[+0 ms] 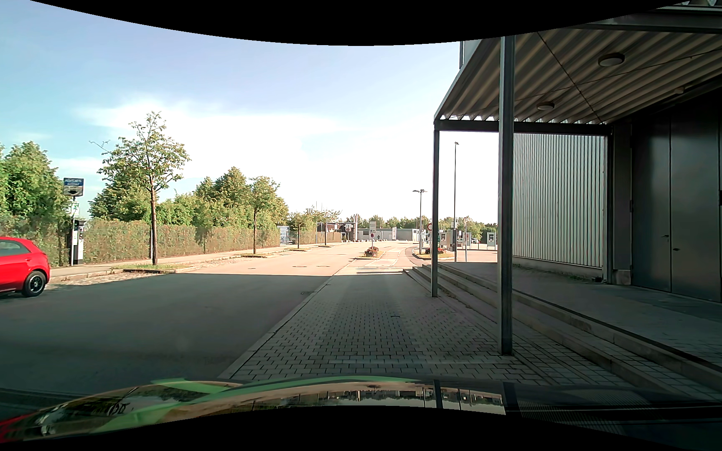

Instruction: Follow the waypoints while adhering to traffic rules and regulations

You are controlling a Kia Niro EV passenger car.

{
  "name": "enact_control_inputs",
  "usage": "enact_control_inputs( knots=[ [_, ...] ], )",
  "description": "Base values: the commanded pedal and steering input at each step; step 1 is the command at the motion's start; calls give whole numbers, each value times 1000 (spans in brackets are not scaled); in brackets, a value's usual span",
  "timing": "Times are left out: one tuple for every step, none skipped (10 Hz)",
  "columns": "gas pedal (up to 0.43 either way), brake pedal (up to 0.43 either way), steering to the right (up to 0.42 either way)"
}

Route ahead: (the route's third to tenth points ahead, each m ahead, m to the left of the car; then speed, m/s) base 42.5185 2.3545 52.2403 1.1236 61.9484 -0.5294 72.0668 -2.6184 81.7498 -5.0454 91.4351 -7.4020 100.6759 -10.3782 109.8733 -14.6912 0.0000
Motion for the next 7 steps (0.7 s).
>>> enact_control_inputs(
  knots=[
    [0,293,-68],
    [0,299,-68],
    [0,305,-68],
    [0,305,-67],
    [0,299,-67],
    [0,299,-67],
    [0,299,-67]
  ],
)
